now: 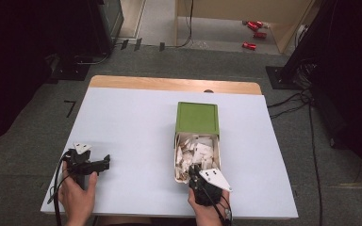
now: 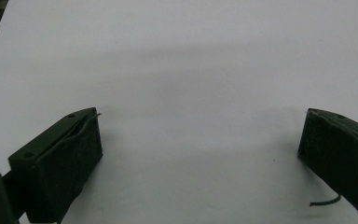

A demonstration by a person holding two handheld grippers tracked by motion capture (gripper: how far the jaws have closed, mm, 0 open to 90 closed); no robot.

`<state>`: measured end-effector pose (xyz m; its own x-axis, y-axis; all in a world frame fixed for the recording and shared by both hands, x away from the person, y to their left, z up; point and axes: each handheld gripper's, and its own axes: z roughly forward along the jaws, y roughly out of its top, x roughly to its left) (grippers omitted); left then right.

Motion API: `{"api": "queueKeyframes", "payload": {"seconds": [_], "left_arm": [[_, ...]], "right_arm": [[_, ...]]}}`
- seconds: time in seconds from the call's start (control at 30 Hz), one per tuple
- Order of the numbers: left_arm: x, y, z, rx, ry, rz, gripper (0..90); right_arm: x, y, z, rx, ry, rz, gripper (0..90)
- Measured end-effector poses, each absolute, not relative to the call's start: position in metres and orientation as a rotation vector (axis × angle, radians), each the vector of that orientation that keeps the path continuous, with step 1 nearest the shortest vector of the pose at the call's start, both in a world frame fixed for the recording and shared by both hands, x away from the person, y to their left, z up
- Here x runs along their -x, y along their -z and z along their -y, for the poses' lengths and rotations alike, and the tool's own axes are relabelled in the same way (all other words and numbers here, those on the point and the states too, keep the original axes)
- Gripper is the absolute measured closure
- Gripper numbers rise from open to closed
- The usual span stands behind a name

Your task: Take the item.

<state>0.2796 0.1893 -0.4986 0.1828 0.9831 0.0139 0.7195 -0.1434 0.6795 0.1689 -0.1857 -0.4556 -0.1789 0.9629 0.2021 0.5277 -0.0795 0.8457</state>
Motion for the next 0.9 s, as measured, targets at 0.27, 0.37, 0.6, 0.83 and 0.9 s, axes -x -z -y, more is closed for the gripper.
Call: {"api": "queueKeyframes", "payload": {"seconds": [0.27, 0.37, 0.6, 0.83, 0.9], "left_arm": [[-0.28, 0.499, -0.189, -1.927, -0.64, -1.593, 0.0], [-0.28, 0.499, -0.189, -1.928, -0.64, -1.593, 0.0], [-0.28, 0.499, -0.189, -1.928, -0.64, -1.593, 0.0], [-0.28, 0.499, -0.189, -1.928, -0.64, -1.593, 0.0], [-0.28, 0.499, -0.189, -1.928, -0.64, -1.593, 0.0]], "right_arm": [[-0.166, 0.45, 0.188, -1.6, -1.249, -1.693, 86.0], [-0.165, 0.447, 0.189, -1.59, -1.26, -1.683, 86.0], [-0.162, 0.436, 0.192, -1.569, -1.274, -1.667, 86.1], [-0.162, 0.423, 0.192, -1.541, -1.291, -1.659, 86.0], [-0.161, 0.419, 0.193, -1.532, -1.297, -1.655, 86.1]]}}
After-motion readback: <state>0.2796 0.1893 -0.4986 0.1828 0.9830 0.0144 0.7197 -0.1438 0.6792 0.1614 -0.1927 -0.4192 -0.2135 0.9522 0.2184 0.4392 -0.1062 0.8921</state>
